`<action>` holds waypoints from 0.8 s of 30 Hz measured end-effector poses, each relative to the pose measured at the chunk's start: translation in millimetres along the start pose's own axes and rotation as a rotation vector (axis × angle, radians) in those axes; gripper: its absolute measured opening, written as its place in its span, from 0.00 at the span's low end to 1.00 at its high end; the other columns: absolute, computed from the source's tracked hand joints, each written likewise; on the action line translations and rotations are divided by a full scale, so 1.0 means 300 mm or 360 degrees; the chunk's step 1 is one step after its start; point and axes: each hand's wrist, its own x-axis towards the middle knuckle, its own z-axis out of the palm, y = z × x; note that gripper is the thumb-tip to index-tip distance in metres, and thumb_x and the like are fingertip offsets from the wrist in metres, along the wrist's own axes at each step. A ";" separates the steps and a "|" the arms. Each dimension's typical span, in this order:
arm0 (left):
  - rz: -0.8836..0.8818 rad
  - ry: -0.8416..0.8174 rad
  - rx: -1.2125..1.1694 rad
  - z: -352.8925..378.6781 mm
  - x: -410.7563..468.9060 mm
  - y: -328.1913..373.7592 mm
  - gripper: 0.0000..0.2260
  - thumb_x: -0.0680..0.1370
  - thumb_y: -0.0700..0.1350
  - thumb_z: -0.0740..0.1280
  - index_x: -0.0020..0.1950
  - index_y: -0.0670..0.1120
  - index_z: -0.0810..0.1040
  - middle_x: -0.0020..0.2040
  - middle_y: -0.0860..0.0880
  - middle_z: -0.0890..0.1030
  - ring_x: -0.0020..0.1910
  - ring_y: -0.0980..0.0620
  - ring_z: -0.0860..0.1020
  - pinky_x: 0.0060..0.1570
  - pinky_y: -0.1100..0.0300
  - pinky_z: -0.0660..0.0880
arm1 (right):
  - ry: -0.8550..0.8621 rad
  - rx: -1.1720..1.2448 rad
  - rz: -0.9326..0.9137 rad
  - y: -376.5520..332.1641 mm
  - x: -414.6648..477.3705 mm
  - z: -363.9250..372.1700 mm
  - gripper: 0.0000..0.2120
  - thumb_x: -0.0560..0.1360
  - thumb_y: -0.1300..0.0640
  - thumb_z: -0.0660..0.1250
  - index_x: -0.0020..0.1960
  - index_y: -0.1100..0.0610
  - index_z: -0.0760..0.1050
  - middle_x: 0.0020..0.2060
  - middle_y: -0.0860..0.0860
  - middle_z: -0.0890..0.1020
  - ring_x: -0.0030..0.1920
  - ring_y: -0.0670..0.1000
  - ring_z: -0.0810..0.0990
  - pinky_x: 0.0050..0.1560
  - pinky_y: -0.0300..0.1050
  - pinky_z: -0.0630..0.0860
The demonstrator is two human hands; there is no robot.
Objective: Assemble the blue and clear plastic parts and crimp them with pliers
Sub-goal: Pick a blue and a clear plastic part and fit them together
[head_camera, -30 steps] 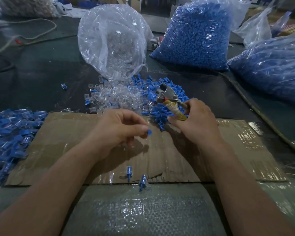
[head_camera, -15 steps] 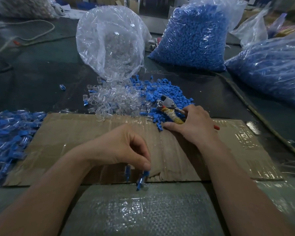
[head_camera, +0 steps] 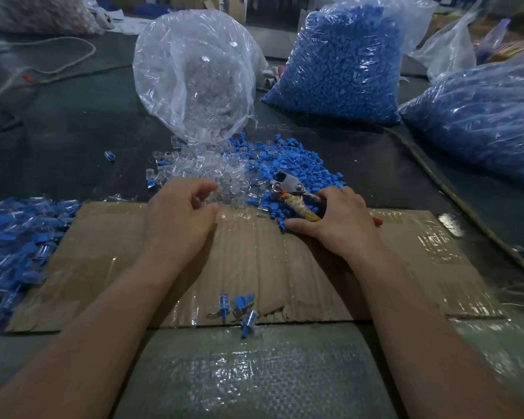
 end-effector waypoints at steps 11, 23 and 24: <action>0.0216 -0.0292 0.0432 0.041 0.018 -0.043 0.13 0.79 0.43 0.62 0.63 0.48 0.76 0.62 0.48 0.73 0.61 0.51 0.66 0.55 0.63 0.60 | 0.0031 -0.0028 -0.0007 -0.006 -0.008 -0.006 0.38 0.61 0.28 0.64 0.60 0.54 0.69 0.54 0.52 0.72 0.56 0.53 0.70 0.57 0.49 0.66; 0.0128 -0.0210 0.0460 0.014 0.011 -0.018 0.07 0.77 0.46 0.65 0.53 0.48 0.80 0.49 0.50 0.72 0.54 0.51 0.71 0.46 0.63 0.62 | 0.0424 0.0294 -0.0551 -0.047 -0.046 -0.038 0.08 0.70 0.49 0.71 0.43 0.54 0.81 0.37 0.47 0.73 0.42 0.45 0.68 0.37 0.33 0.59; 0.0132 -0.0214 0.0463 0.012 0.011 -0.015 0.06 0.77 0.46 0.65 0.51 0.48 0.80 0.50 0.49 0.73 0.54 0.51 0.71 0.45 0.63 0.62 | 0.0343 0.0247 -0.0606 -0.054 -0.049 -0.036 0.09 0.70 0.49 0.70 0.43 0.54 0.81 0.36 0.47 0.72 0.41 0.45 0.68 0.38 0.32 0.59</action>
